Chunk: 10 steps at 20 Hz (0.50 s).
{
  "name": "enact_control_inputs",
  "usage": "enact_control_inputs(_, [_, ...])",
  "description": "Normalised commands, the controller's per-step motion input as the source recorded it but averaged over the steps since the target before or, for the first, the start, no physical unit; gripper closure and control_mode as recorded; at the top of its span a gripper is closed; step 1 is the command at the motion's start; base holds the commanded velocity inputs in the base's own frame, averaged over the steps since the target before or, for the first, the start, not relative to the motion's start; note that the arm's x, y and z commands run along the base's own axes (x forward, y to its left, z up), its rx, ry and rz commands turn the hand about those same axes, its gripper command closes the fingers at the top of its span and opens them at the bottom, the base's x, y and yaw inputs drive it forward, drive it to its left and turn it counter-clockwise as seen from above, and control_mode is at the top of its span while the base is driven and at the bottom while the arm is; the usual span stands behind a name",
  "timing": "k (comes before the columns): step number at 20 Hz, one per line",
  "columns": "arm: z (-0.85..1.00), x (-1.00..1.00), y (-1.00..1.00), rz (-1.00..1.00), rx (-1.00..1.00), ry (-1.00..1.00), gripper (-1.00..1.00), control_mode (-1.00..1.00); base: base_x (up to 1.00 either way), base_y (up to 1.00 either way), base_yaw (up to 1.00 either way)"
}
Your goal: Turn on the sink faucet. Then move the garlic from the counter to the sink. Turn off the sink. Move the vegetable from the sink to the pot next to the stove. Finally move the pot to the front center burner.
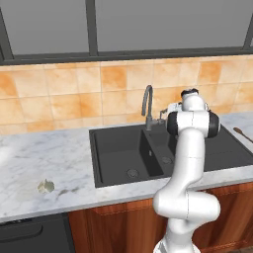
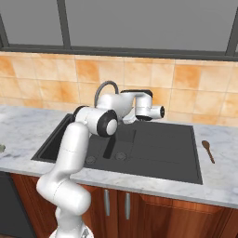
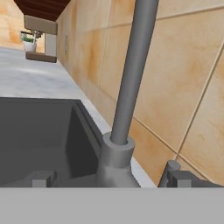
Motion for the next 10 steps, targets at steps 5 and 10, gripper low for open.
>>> enact_control_inputs(5, [-0.02,0.30,0.13,-0.03,0.00,0.06,-1.00,-1.00,0.00,0.00,0.00])
enact_control_inputs(10, [-0.06,0.40,0.06,-0.05,0.00,0.09,-1.00,-1.00,0.00,0.00,0.00])
